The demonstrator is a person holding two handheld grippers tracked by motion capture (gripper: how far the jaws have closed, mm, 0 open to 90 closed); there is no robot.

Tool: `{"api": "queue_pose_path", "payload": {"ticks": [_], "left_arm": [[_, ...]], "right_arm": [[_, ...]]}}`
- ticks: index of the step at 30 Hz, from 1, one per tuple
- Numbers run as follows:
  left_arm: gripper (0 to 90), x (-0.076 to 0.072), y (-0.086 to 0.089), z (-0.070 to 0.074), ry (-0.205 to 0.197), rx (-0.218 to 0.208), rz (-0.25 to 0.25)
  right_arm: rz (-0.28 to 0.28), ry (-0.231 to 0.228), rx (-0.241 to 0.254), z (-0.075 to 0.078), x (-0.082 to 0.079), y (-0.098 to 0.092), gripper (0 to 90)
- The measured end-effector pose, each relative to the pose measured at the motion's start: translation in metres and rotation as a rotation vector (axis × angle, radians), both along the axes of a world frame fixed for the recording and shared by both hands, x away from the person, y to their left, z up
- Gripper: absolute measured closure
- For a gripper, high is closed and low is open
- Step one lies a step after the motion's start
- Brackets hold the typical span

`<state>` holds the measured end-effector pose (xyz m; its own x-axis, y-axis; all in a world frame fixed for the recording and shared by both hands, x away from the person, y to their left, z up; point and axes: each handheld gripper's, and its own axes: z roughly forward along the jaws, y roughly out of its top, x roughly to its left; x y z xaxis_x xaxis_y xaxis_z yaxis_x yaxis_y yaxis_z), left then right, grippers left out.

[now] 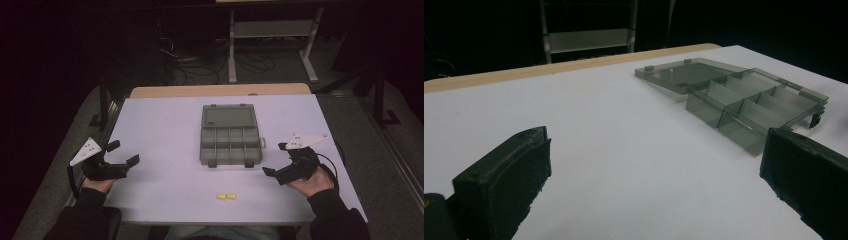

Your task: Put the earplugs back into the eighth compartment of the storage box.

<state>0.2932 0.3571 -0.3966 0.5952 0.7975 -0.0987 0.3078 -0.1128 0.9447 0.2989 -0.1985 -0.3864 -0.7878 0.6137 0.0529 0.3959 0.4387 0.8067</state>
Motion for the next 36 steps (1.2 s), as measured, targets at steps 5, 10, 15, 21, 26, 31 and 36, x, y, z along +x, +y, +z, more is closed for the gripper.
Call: {"api": "queue_pose_path", "payload": {"ticks": [5, 10, 15, 21, 26, 31, 36], "left_arm": [[0.0, 0.000, 0.000, 0.000, 0.001, 0.003, -0.006], [0.0, 0.001, -0.001, -0.001, 0.004, 0.000, -0.009], [0.0, 0.001, -0.002, -0.001, 0.007, 0.002, -0.014], [0.0, 0.001, -0.002, -0.001, 0.011, -0.009, -0.026], [0.0, 0.001, -0.002, -0.001, 0.012, -0.005, -0.026], [0.0, 0.002, -0.002, -0.001, 0.016, -0.002, -0.030], [0.0, 0.002, -0.002, -0.002, 0.021, -0.003, -0.027]], "right_arm": [[0.031, 0.015, -0.022, -0.002, -0.001, 0.009, 0.0], [0.064, 0.027, -0.046, -0.004, -0.001, 0.019, 0.0], [0.096, 0.043, -0.062, -0.006, -0.002, 0.029, 0.0], [0.135, 0.051, -0.081, -0.009, -0.004, 0.041, 0.0], [0.171, 0.063, -0.106, -0.012, -0.005, 0.053, 0.0], [0.207, 0.076, -0.136, -0.017, -0.007, 0.066, 0.0], [0.239, 0.087, -0.162, -0.021, -0.008, 0.075, 0.0]]}}
